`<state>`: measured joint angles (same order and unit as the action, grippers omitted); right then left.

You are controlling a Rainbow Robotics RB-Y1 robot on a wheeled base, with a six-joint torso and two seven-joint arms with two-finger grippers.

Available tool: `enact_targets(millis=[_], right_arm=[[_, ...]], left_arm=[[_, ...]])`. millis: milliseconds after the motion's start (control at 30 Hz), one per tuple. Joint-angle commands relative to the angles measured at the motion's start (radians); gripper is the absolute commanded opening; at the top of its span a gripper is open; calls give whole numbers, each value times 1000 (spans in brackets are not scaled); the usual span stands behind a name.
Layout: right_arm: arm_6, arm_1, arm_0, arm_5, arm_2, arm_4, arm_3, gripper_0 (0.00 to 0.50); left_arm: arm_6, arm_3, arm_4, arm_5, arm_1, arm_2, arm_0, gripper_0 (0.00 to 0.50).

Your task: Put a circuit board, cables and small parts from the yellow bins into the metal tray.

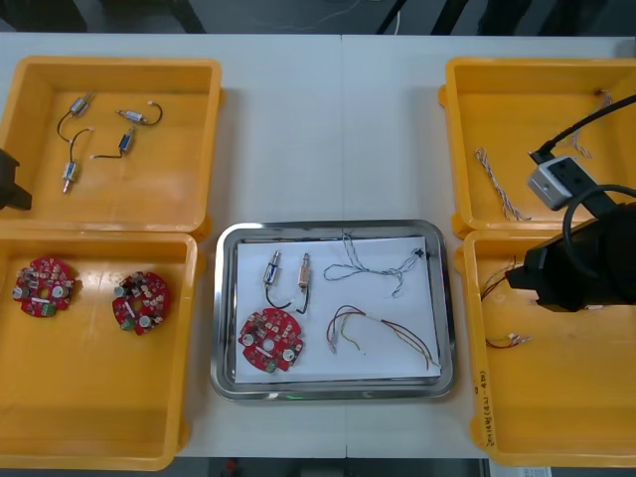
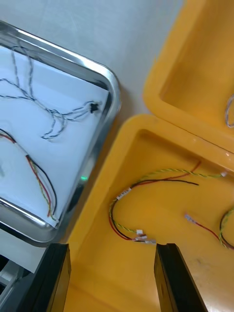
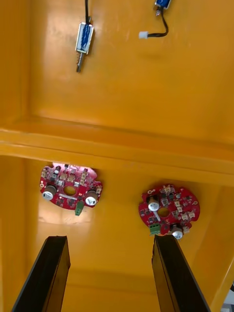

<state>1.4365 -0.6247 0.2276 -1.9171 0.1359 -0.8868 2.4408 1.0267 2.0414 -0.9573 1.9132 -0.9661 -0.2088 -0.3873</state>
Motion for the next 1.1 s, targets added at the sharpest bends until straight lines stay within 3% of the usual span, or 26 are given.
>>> enact_targets(millis=[33, 233, 400, 800, 1100], right_arm=[[-7, -35, 90, -3, -121, -14, 33, 500], [8, -50, 176, -3, -282, -15, 33, 500], [18, -61, 246, -3, -437, 35, 30, 500], [58, -59, 374, -3, -757, 146, 20, 500], [90, 25, 463, 41, -923, 161, -105, 500]], left_arm=[[121, 91, -9, 7, -48, -69, 90, 500], [128, 149, -54, 7, -34, -139, 171, 500], [134, 209, -63, 7, -10, -182, 225, 500], [144, 221, -69, 7, 40, -201, 237, 500], [142, 221, -69, 7, 46, -196, 237, 500]])
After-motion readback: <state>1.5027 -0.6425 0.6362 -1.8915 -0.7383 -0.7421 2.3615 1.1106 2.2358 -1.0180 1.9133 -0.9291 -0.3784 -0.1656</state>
